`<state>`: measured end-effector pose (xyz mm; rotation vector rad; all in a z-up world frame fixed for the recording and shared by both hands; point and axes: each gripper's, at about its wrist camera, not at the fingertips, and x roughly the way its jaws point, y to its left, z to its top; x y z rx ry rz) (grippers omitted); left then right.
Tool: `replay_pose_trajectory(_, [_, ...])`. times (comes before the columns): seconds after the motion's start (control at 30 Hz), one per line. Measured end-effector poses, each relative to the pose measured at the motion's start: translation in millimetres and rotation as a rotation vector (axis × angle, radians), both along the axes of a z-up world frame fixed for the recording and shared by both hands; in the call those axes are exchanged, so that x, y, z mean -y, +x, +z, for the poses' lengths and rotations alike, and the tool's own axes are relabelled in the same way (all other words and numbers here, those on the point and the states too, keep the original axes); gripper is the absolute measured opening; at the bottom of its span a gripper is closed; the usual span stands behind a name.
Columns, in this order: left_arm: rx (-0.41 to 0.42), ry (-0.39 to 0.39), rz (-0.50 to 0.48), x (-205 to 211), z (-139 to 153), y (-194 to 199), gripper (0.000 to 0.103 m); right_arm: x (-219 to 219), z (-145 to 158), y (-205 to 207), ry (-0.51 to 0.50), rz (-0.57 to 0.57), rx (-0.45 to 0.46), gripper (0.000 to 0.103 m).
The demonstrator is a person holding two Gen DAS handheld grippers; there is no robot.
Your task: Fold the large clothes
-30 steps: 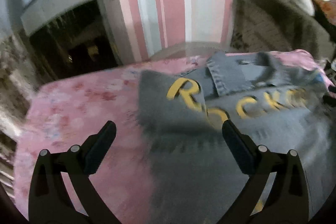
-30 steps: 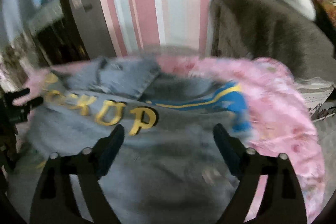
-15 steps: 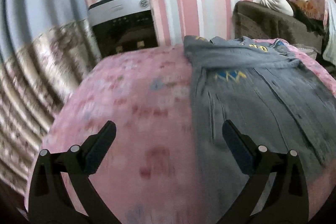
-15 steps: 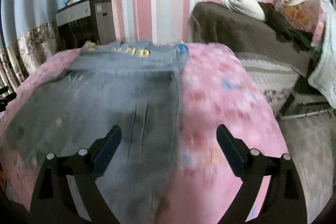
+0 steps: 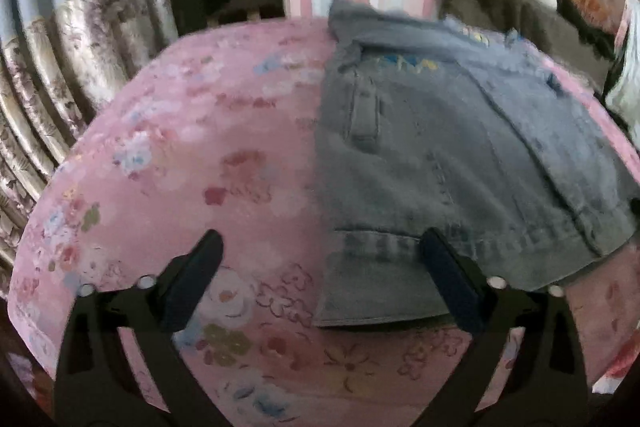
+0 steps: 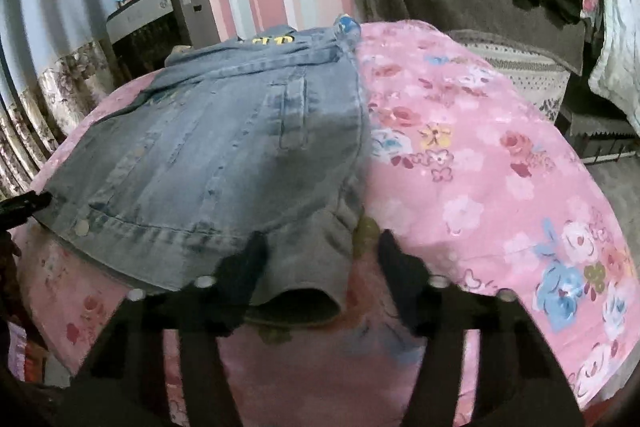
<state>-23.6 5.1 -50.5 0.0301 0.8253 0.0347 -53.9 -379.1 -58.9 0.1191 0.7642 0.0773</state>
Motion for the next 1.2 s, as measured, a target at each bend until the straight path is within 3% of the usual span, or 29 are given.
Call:
replay_pose_trajectory(0.2, [-0.046,-0.075,0.012,13,-12,-1,0.094,-7,-2,1,-0.026,0.004,0.002,0.042])
replay_pose_trajectory(0.33, [-0.06,-0.103,0.021,12,-13,-1,0.093,-13,-1,-4,-0.044,0.038,0.042,0.028])
replay_pose_trajectory(0.4, [-0.018,-0.122,-0.017,17,-9,-7,0.064,-16,1,-5,-0.064,0.042,0.053,0.026])
replay_pose_trajectory(0.47, [0.005,-0.092,-0.022,23,-9,-11,0.058,-14,3,-6,-0.041,0.039,0.063,0.025])
replay_pose_trajectory(0.57, [0.041,-0.098,-0.03,23,-4,-15,0.029,-10,6,-6,-0.008,0.039,0.061,0.025])
replay_pose_trajectory(0.67, [0.061,-0.118,-0.069,23,0,-19,0.012,-12,9,-8,-0.02,0.052,0.065,0.023])
replay_pose_trajectory(0.77, [0.11,-0.108,-0.08,26,6,-27,0.01,-12,10,-10,-0.022,0.054,0.068,0.022])
replay_pose_trajectory(0.83, [0.132,-0.123,-0.076,24,10,-32,0.009,-14,16,-17,-0.012,0.063,0.097,0.011])
replay_pose_trajectory(0.93, [0.167,-0.095,-0.109,26,19,-44,0.008,-14,24,-27,-0.014,0.057,0.125,0.009])
replay_pose_trajectory(1.2, [0.221,-0.107,-0.109,21,36,-86,0.008,-14,43,-66,-0.014,0.061,0.207,0.007])
